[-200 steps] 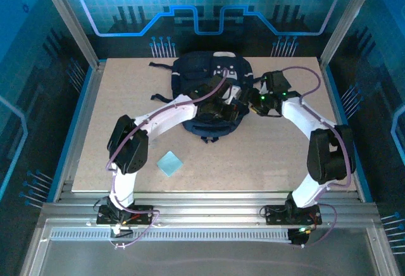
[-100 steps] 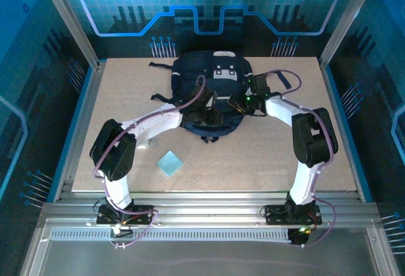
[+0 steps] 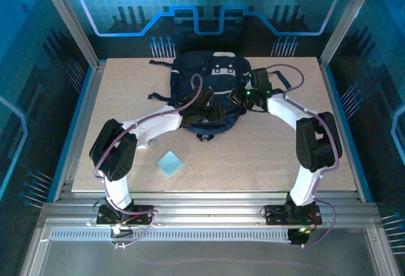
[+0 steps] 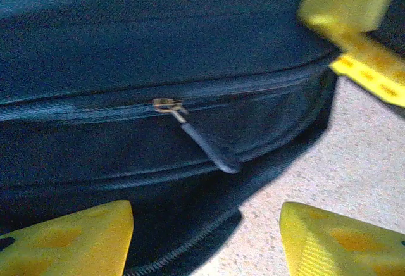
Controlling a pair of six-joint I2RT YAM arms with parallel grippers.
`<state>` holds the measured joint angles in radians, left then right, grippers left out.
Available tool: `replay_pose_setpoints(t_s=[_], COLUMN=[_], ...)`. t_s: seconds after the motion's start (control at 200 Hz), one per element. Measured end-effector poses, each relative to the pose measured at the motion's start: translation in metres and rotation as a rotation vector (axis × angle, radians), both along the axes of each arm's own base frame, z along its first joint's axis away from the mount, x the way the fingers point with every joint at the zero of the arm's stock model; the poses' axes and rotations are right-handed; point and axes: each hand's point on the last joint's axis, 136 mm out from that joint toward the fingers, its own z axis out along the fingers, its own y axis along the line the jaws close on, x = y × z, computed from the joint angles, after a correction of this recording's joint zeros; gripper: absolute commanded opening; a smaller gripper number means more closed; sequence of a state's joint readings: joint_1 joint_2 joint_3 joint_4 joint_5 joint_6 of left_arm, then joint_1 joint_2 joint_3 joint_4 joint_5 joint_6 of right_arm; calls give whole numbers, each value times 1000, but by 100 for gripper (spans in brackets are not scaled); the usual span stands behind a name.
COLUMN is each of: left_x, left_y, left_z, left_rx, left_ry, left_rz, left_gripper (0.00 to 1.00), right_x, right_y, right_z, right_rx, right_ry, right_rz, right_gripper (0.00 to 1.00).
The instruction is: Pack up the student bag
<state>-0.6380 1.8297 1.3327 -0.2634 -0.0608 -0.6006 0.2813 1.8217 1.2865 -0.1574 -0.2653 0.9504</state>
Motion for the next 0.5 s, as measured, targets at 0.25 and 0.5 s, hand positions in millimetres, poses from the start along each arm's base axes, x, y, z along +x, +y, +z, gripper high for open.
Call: replay_pose_setpoints(t_s=[0.25,0.5], left_x=[10,14], left_y=[2,-2], left_z=[-13,-8], left_rx=[14,-40], left_ry=[6,8], left_rz=[53,103], left_gripper=[63,59], right_x=[-1,-1], right_y=[1,1], right_z=[2,2], right_rx=[13,16], right_ry=[11,12], right_rz=[-9,-11], right_gripper=[0,0])
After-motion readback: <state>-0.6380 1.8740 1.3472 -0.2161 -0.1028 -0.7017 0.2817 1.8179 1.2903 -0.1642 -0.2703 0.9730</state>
